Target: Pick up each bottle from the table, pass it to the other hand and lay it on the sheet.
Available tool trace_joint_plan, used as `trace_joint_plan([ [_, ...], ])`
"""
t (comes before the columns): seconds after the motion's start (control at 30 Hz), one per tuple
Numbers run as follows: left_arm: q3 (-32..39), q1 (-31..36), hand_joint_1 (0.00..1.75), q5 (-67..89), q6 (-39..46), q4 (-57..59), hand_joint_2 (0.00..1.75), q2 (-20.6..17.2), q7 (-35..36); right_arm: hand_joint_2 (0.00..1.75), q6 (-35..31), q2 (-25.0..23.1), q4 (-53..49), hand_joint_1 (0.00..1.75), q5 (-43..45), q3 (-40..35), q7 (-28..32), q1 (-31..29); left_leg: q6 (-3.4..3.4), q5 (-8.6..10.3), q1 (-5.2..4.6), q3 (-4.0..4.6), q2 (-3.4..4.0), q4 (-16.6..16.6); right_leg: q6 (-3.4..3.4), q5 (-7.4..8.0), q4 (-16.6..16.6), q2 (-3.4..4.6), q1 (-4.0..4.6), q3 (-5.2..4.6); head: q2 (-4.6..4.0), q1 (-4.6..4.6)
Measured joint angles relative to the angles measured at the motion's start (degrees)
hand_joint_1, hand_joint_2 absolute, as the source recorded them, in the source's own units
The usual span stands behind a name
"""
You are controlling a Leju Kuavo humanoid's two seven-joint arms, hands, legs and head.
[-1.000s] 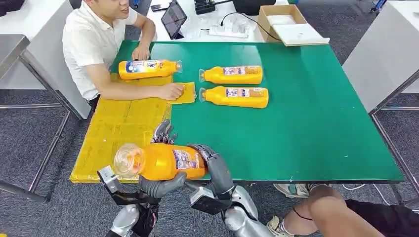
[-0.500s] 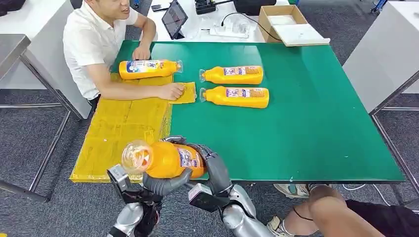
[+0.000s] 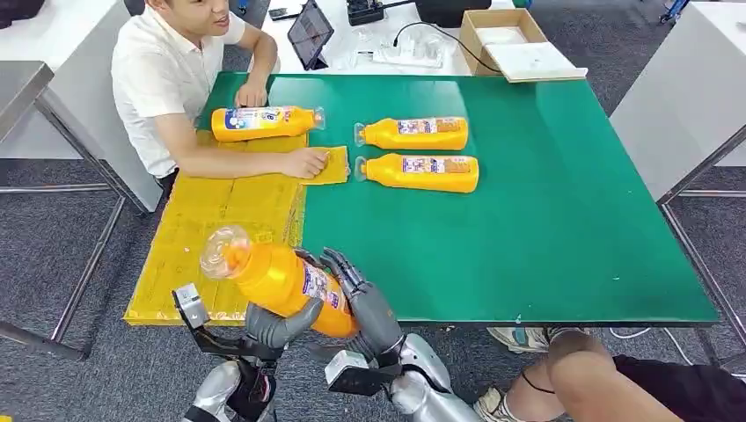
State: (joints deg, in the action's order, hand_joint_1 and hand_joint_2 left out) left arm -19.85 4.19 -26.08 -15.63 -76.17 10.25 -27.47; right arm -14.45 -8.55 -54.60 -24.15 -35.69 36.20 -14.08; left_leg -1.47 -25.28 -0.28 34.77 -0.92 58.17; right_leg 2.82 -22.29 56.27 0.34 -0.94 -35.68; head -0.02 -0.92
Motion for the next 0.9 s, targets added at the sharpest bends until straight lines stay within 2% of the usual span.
trace_joint_plan([
  [0.13, 0.78, -0.34, 1.75, 0.24, 0.92, -0.31, 1.75, -0.07, 0.22, 0.0, -0.13, 0.22, -0.35, 0.0, 0.15, -0.63, 0.43, 0.15, 0.0, 0.0, 0.0, -0.02, 0.01, 0.0, 0.0, 0.0, 0.0, 0.0, 0.0, 0.0, 0.0, -0.02],
  [0.2, 1.09, -0.17, 1.75, 3.25, 5.15, -0.48, 1.75, -0.11, 0.22, 0.0, -1.93, 0.77, -1.31, 0.0, 0.02, -0.63, 1.82, 1.06, 0.0, 0.0, 0.0, -0.01, -0.04, 0.0, 0.0, 0.0, 0.0, -0.01, 0.0, 0.01, 0.0, -0.02],
  [0.27, 1.35, 0.57, 1.75, 13.77, 17.2, -0.5, 1.75, -0.28, -0.77, 0.0, -6.5, 1.99, -4.4, 0.0, 0.83, -0.63, 1.97, 2.92, 0.0, 0.0, 0.0, 0.0, -0.08, 0.0, 0.0, 0.0, 0.01, -0.02, 0.0, 0.02, 0.0, -0.04],
  [0.33, 2.38, 1.24, 1.75, 23.8, 30.54, -0.37, 1.75, -0.48, -2.18, 0.0, -13.98, 3.14, -8.29, 0.0, 1.7, 0.26, 1.99, 4.98, 0.0, -0.01, -0.01, 0.03, 0.01, 0.0, 0.01, 0.01, 0.0, 0.01, 0.0, -0.04, 0.0, 0.0],
  [0.4, 3.52, 2.0, 1.75, 30.79, 38.22, -0.37, 1.75, -1.01, -2.95, 0.0, -21.21, 3.8, -12.43, 0.0, 1.0, 3.51, 1.99, 6.82, -0.01, 0.0, -0.01, 0.04, -0.02, 0.0, 0.01, 0.01, 0.0, -0.01, 0.0, -0.03, 0.0, 0.0],
  [0.43, 3.96, 2.1, 1.75, 33.25, 39.72, -0.37, 1.75, -1.27, -2.8, 0.0, -21.81, 3.45, -15.73, 0.0, -0.55, 7.19, 1.99, 7.77, 0.0, 0.01, -0.01, 0.07, -0.11, 0.0, 0.01, 0.0, 0.0, -0.02, -0.01, -0.03, 0.0, -0.07],
  [0.53, 4.85, 2.06, 1.75, 35.58, 40.76, -0.35, 1.75, -2.03, -1.88, 0.0, -21.97, 0.13, -23.55, 0.0, 0.16, 20.61, 1.99, 8.59, 0.0, 0.01, -0.01, 0.01, -0.06, 0.0, 0.01, 0.01, 0.0, -0.02, -0.01, -0.03, 0.0, 0.0],
  [0.6, 5.29, 2.07, 1.75, 32.25, 37.32, -0.35, 1.75, -2.36, -0.81, 0.0, -21.97, -1.25, -26.95, 0.0, 6.2, 29.61, 1.99, 8.46, -0.01, 0.01, -0.01, -0.02, -0.19, 0.0, 0.01, 0.0, -0.01, -0.08, -0.01, 0.08, 0.0, -0.04],
  [0.67, 5.79, 2.07, 1.75, 29.9, 34.6, -0.35, 1.75, -2.73, -0.31, 0.0, -21.97, -1.42, -28.64, 0.0, 8.18, 35.79, 1.99, 8.68, -0.03, 0.02, -0.04, 0.01, -0.21, 0.0, 0.02, 0.01, 0.0, -0.1, -0.04, 0.08, 0.0, -0.07],
  [0.77, 6.25, 2.32, 1.75, 28.37, 32.81, -0.35, 1.75, -3.04, 0.06, 0.0, -21.97, -2.25, -30.73, 0.0, 8.79, 41.57, 1.99, 8.97, -0.03, 0.01, -0.07, -0.02, -0.01, 0.01, 0.05, 0.03, -0.01, -0.03, -0.05, 0.04, 0.0, -0.02],
  [0.9, 6.56, 3.06, 1.75, 27.94, 31.41, -0.04, 1.75, -3.43, 0.79, 0.0, -21.97, -2.54, -31.17, 0.0, 9.77, 44.77, 1.99, 9.29, -0.02, 0.0, -0.05, -0.01, -0.02, 0.01, 0.03, 0.02, 0.0, -0.03, -0.03, 0.02, 0.0, 0.0],
])
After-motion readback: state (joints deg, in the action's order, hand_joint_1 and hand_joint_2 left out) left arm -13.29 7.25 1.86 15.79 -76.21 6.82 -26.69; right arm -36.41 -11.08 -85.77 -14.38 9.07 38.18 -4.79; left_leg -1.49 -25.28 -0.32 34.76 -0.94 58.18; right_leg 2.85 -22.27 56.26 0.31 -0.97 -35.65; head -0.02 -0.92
